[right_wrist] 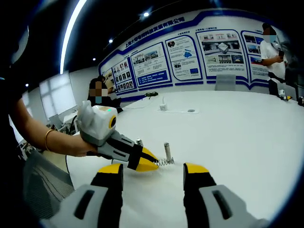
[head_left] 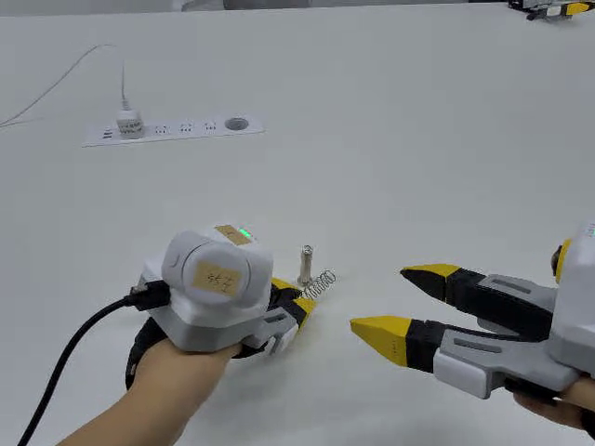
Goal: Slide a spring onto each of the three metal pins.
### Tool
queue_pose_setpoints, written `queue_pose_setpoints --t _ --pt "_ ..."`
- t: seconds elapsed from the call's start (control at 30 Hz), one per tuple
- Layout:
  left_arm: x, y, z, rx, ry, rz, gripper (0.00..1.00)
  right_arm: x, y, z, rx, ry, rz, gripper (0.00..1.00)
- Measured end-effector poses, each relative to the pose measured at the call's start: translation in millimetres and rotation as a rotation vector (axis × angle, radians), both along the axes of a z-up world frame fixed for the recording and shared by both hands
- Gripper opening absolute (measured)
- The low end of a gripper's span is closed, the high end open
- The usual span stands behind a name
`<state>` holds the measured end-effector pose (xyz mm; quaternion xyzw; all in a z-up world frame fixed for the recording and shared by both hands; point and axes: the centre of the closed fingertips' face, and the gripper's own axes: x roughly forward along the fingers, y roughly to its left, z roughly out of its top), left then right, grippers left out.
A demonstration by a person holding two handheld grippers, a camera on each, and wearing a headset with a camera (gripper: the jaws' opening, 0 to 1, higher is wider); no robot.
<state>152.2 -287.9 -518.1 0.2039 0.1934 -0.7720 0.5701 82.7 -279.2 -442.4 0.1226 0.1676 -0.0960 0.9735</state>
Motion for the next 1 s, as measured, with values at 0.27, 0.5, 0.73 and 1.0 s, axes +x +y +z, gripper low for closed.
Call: queue_pose_setpoints --t 0.27,0.5,0.73,1.0 --pt "-1.8 18.6 11.1 -0.031 0.045 0.023 0.09 7.2 -0.8 8.7 0.024 -0.027 -0.008 0.51" --pt "-2.3 30.8 20.2 -0.053 0.079 0.043 0.09 16.2 0.1 11.4 0.053 -0.04 -0.007 0.48" --pt "-3.1 38.6 36.4 -0.109 0.117 0.046 0.1 23.5 0.6 12.7 0.1 -0.061 0.002 0.46" --pt "-8.7 48.9 49.6 -0.181 0.131 0.009 0.1 32.3 6.9 15.5 0.214 -0.114 0.008 0.44"
